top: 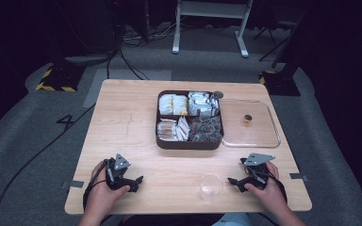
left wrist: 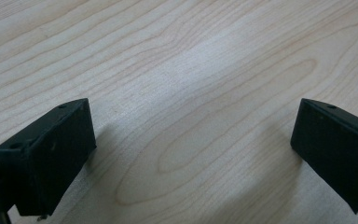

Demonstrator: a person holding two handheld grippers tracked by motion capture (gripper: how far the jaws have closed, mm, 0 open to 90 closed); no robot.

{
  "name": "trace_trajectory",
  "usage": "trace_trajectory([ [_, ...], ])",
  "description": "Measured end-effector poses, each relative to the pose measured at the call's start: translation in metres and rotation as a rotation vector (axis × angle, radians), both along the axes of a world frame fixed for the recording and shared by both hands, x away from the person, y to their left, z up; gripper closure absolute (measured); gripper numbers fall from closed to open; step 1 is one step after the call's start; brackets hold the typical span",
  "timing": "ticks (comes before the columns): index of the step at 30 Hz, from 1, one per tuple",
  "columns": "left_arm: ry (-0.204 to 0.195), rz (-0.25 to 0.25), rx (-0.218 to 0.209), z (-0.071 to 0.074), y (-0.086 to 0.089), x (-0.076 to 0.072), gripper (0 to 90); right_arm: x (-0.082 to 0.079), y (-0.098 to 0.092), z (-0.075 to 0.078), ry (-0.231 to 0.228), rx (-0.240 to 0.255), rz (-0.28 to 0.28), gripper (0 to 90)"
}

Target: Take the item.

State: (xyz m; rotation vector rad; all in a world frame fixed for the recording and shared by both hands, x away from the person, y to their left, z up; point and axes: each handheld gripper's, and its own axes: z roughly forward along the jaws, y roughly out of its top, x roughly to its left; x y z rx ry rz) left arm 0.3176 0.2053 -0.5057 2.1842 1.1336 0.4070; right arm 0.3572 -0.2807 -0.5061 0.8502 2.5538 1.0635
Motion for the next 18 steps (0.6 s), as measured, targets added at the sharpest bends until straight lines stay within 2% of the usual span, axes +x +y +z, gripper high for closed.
trace_trajectory([
  [1,-0.004,0.009,-0.006,0.000,0.000,0.000,2.4,0.000,0.000,0.000,0.000,0.000,0.000,0.5],
  [2,-0.018,0.058,-0.018,0.001,0.000,-0.002,6.1,0.000,0.000,0.000,0.000,0.002,0.000,0.4],
  [4,-0.023,0.056,-0.017,0.002,0.000,-0.003,18.0,0.000,0.000,0.000,0.000,0.002,0.000,0.4],
  [6,-0.007,0.073,-0.004,0.007,-0.001,-0.004,25.8,0.000,0.000,0.000,0.000,0.000,0.000,0.4],
  [7,0.004,0.078,0.009,0.009,-0.001,-0.004,25.8,0.000,0.000,0.000,0.000,0.000,0.000,0.4],
  [8,-0.018,0.086,-0.002,0.013,-0.001,-0.005,27.4,0.000,0.000,0.000,0.000,0.000,0.000,0.4],
  [9,-0.018,0.086,-0.002,0.013,-0.001,-0.005,28.5,0.000,0.000,0.000,0.000,0.000,0.000,0.4],
  [13,-0.030,0.123,-0.062,0.023,-0.006,-0.006,30.3,0.000,0.000,0.000,0.000,0.000,0.004,0.4],
  [18,-0.028,0.143,-0.070,0.036,-0.017,-0.004,31.8,0.000,0.000,0.000,0.000,0.000,0.001,0.5],
])
